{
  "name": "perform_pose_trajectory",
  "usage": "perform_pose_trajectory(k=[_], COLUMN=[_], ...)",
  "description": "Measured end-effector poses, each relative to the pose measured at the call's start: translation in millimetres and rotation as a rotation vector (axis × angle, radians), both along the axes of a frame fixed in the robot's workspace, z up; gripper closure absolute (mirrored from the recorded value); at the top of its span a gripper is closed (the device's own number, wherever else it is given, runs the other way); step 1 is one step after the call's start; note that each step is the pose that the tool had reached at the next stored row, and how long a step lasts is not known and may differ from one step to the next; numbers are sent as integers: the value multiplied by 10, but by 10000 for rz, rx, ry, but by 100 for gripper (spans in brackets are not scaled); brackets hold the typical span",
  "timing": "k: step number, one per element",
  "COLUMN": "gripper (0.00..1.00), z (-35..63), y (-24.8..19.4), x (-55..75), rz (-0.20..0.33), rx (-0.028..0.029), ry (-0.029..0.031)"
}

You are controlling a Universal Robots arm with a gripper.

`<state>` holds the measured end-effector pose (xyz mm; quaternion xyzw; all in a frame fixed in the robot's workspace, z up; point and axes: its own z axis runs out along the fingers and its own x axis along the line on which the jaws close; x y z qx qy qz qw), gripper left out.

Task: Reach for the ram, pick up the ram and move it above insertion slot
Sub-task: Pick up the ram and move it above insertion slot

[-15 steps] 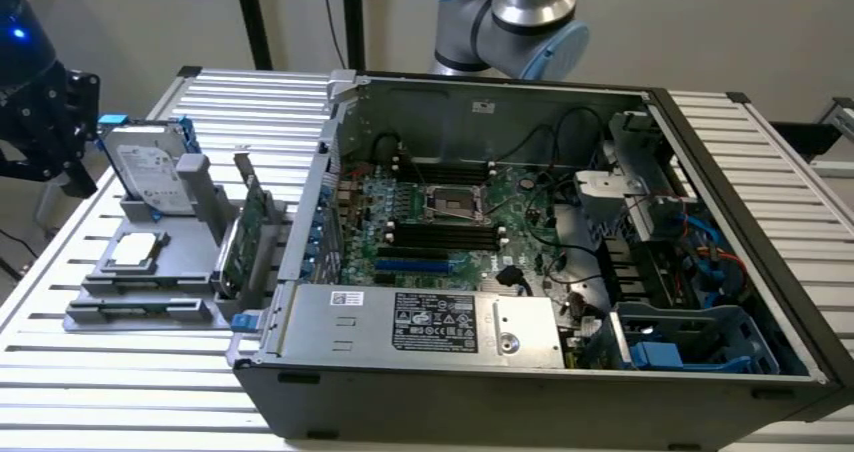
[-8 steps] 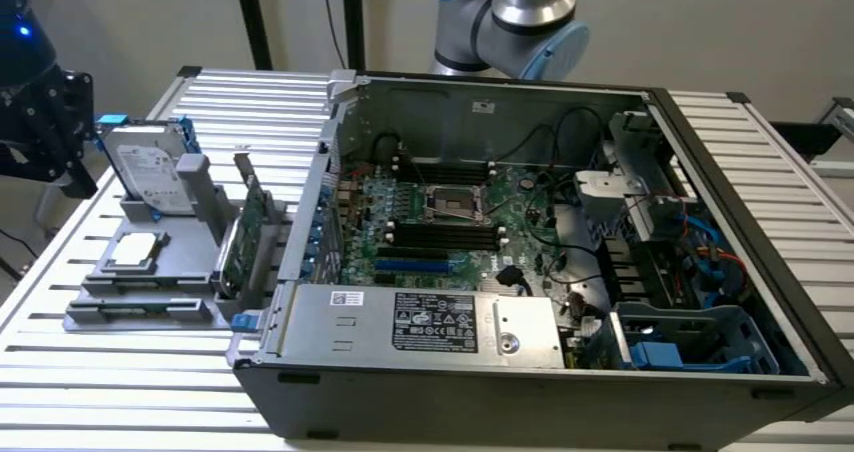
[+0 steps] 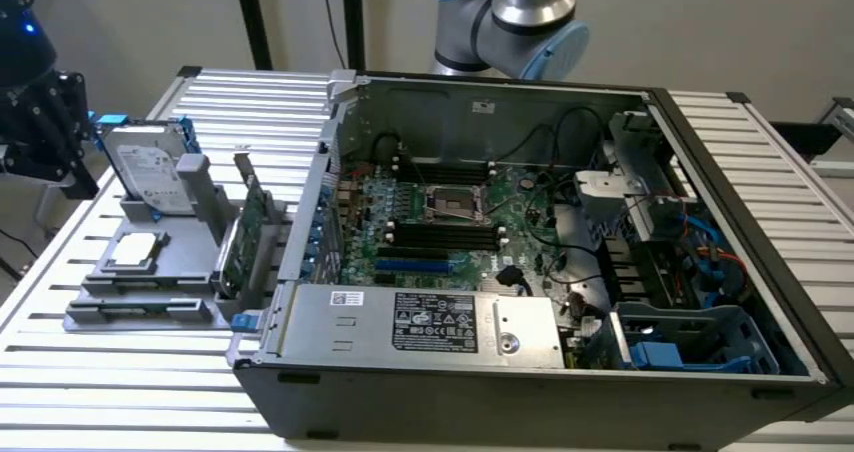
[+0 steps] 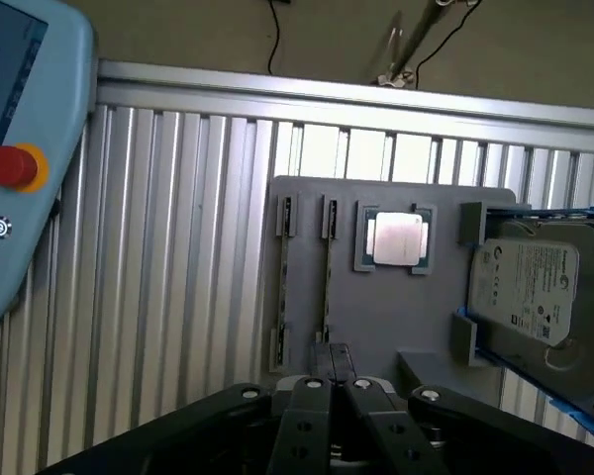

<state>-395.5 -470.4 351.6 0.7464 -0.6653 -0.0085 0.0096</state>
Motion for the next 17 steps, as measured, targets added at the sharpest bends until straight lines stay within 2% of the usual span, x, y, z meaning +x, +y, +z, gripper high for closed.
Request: perform_pose_trajectory(k=[4,5,6,7,8,9,11,12,17], gripper=[88,82,82,70,70,64,64,58,58], z=[0,-1,-3,-7,-10,-15,-41,-59,-149], y=[-12,-17,-25,-38,-51,-65,-83,-92,-146], x=[0,0,0,0,0,0,0,0,0], rz=[44,44,44,44,45,44,44,45,45], rx=[0,-1,2,9,13,16,22,22,19], ry=[-8,-12,-18,-23,-23,-24,-33,-37,-39])
